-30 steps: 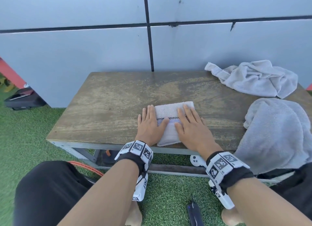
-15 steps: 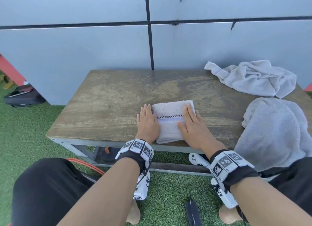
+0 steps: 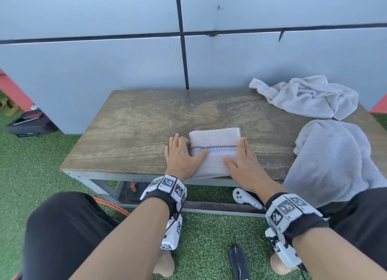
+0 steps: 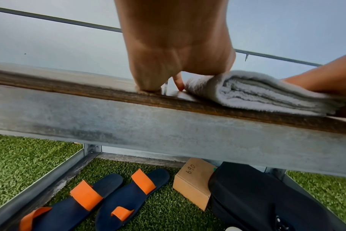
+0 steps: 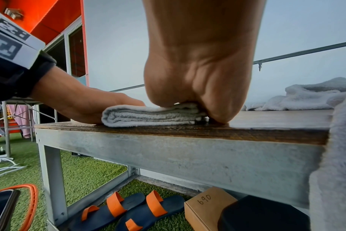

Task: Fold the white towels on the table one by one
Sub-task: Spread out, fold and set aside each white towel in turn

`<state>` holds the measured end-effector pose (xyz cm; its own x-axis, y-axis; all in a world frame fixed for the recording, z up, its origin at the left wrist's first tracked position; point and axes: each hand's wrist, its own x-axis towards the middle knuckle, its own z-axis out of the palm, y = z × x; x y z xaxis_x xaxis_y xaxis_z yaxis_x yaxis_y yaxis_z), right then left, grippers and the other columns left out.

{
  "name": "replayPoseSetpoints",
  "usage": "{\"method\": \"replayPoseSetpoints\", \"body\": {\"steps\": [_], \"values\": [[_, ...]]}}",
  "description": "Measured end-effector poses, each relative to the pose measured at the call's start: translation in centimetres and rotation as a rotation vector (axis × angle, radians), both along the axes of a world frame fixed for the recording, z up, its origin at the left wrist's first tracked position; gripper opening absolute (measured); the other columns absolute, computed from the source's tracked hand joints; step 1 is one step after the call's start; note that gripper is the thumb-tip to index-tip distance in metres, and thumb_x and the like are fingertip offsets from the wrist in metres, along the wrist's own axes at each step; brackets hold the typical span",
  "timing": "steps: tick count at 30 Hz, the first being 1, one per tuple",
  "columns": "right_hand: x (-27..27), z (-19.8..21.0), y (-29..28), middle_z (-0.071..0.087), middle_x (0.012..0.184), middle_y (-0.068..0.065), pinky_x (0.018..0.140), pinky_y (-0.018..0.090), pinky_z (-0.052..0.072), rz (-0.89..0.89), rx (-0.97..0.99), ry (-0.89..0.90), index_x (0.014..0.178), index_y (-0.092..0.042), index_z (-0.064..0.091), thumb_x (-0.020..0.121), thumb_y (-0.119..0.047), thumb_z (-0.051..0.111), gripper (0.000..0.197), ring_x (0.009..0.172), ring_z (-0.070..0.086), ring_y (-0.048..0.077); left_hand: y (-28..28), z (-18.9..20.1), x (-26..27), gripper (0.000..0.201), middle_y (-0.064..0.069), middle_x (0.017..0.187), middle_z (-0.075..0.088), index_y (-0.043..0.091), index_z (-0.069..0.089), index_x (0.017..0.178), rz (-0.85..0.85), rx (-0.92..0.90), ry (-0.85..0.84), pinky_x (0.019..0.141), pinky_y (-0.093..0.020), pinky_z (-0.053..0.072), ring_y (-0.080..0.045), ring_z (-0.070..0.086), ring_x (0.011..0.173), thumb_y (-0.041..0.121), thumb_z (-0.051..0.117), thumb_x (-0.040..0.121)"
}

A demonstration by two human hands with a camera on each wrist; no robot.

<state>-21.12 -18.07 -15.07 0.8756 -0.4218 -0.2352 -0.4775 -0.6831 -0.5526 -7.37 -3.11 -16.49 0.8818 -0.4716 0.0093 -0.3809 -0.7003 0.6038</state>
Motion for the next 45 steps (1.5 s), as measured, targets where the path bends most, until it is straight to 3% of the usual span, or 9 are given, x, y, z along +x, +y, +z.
{"method": "replayPoseSetpoints", "body": {"steps": [6, 9, 11, 15, 19, 25, 31, 42, 45], "values": [[-0.8, 0.1, 0.0, -0.002, 0.168, 0.004, 0.122, 0.042, 0.017, -0.018, -0.019, -0.031, 0.159, -0.013, -0.004, 0.101, -0.053, 0.041, 0.084, 0.154, 0.008, 0.025, -0.4, 0.5, -1.3, 0.045, -0.001, 0.149, 0.036, 0.015, 0.052, 0.109, 0.023, 0.085, 0.027, 0.122, -0.052, 0.004, -0.022, 0.023, 0.145, 0.053, 0.060, 0.087], [-1.4, 1.1, 0.2, 0.011, 0.166, 0.003, 0.118, 0.041, 0.023, -0.014, 0.026, -0.040, 0.159, -0.014, 0.004, 0.099, -0.049, 0.049, 0.082, 0.151, 0.018, 0.024, -0.4, 1.6, -2.1, 0.031, -0.002, 0.120, 0.048, 0.019, 0.050, 0.084, 0.013, 0.114, 0.034, 0.114, -0.048, 0.028, -0.025, 0.041, 0.124, 0.046, 0.065, 0.084], [-1.3, 1.8, -0.1, 0.026, 0.158, 0.004, 0.113, 0.041, 0.029, -0.003, 0.074, -0.021, 0.156, -0.014, 0.015, 0.099, -0.046, 0.051, 0.074, 0.145, 0.027, 0.025, 0.0, 3.0, -2.5, 0.021, -0.006, 0.105, 0.059, 0.019, 0.052, 0.081, -0.038, -0.007, 0.149, 0.088, -0.034, 0.051, -0.022, 0.054, 0.102, 0.035, 0.066, 0.086], [-0.3, 3.4, -0.5, 0.058, 0.120, 0.004, 0.082, 0.035, 0.048, -0.062, 0.221, -0.030, 0.144, -0.010, 0.035, 0.100, -0.055, 0.042, 0.064, 0.108, 0.057, 0.025, 1.1, 7.1, -3.0, 0.017, 0.004, 0.082, 0.068, 0.018, 0.061, 0.109, -0.111, -0.331, 0.337, 0.046, -0.015, 0.044, -0.002, 0.060, 0.054, 0.017, 0.058, 0.093], [2.1, 6.2, 1.0, 0.061, 0.138, 0.006, 0.110, 0.051, 0.040, -0.134, 0.458, -0.089, 0.140, -0.019, 0.054, 0.088, -0.078, 0.026, 0.084, 0.123, 0.059, 0.029, 3.5, 11.8, -1.9, 0.020, 0.003, 0.080, 0.069, 0.017, 0.064, 0.110, -0.153, -0.447, 0.347, 0.055, -0.022, 0.050, -0.010, 0.066, 0.062, 0.014, 0.059, 0.090], [7.8, 10.0, 7.4, 0.076, 0.109, 0.002, 0.098, 0.045, 0.051, -0.096, 0.780, -0.320, 0.112, -0.019, 0.069, 0.100, -0.024, 0.054, 0.019, 0.098, 0.071, 0.021, 11.1, 16.8, 1.6, 0.026, -0.002, 0.098, 0.074, 0.026, 0.067, 0.107, -0.059, -0.538, 0.311, 0.080, -0.043, 0.058, -0.026, 0.072, 0.093, 0.022, 0.064, 0.082], [14.3, 11.7, 16.8, 0.072, 0.116, -0.005, 0.090, 0.044, 0.057, 0.169, 0.729, -0.404, 0.121, -0.026, 0.062, 0.096, -0.020, 0.062, 0.026, 0.105, 0.070, 0.017, 24.0, 17.6, 4.5, 0.033, -0.013, 0.104, 0.073, 0.022, 0.066, 0.111, 0.189, -0.554, 0.202, 0.076, -0.044, 0.057, -0.034, 0.071, 0.093, 0.032, 0.074, 0.081], [22.1, 5.8, 33.3, 0.071, 0.104, -0.018, 0.082, 0.019, 0.054, 0.721, 0.487, -0.138, 0.122, -0.025, 0.058, 0.093, -0.018, 0.069, 0.031, 0.094, 0.069, -0.004, 42.3, 4.7, 3.2, 0.027, -0.004, 0.100, 0.077, 0.031, 0.064, 0.116, 0.659, -0.663, 0.322, 0.090, -0.058, 0.056, -0.027, 0.074, 0.096, 0.029, 0.073, 0.091], [23.5, 1.5, 36.4, 0.071, 0.111, -0.016, 0.092, 0.031, 0.055, 0.846, 0.395, -0.022, 0.116, -0.032, 0.058, 0.092, -0.025, 0.071, 0.028, 0.098, 0.070, 0.001, 44.7, -1.1, 2.5, 0.027, 0.000, 0.102, 0.077, 0.029, 0.062, 0.119, 0.766, -0.661, 0.417, 0.088, -0.051, 0.059, -0.020, 0.074, 0.095, 0.028, 0.070, 0.093]]}}
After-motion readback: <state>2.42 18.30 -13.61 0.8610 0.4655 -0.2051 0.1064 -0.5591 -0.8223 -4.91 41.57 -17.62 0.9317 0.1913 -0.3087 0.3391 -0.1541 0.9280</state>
